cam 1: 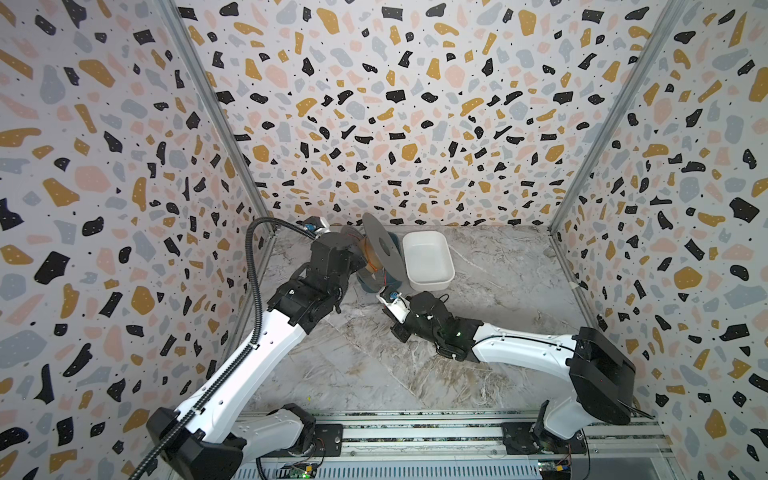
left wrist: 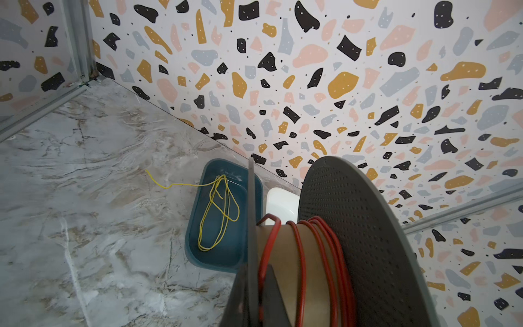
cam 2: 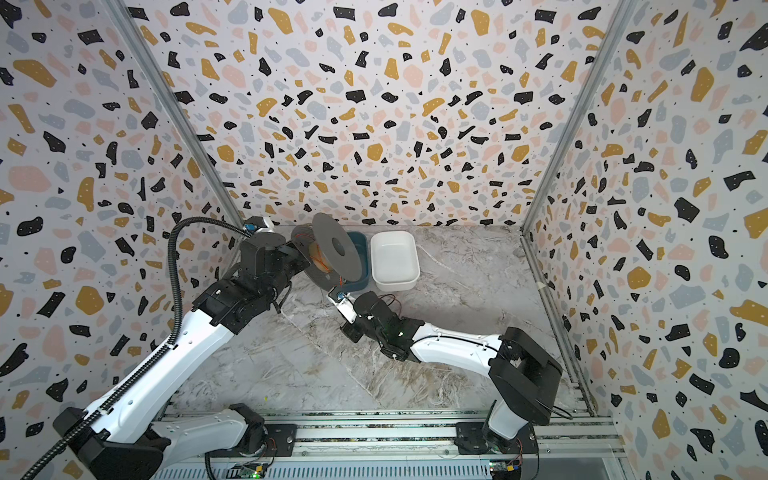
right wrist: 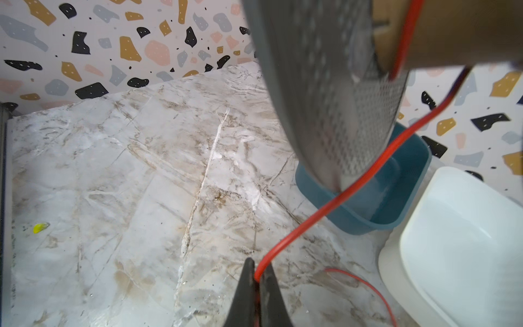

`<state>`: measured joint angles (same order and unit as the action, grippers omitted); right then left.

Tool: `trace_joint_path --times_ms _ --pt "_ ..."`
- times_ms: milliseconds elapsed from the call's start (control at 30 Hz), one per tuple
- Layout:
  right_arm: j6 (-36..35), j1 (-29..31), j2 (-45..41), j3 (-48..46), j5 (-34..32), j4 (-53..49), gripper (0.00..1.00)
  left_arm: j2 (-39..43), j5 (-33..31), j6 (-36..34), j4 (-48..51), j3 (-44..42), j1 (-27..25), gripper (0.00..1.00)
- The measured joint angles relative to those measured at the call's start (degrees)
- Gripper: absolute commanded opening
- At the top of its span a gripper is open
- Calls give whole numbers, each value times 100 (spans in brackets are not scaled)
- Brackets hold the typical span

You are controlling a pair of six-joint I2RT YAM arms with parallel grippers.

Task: Wrap the cables

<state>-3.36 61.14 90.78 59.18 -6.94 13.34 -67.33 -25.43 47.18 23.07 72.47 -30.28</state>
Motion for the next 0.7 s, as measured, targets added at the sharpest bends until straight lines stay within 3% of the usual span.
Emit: trace_joint_path --times_ms 367,700 --pt "-767 398 -153 769 -953 -949 0 -170 -367 -48 -111 -190 -33 0" --pt "-1156 522 -162 957 -1617 -1038 0 -179 -514 -109 -170 -358 -48 0"
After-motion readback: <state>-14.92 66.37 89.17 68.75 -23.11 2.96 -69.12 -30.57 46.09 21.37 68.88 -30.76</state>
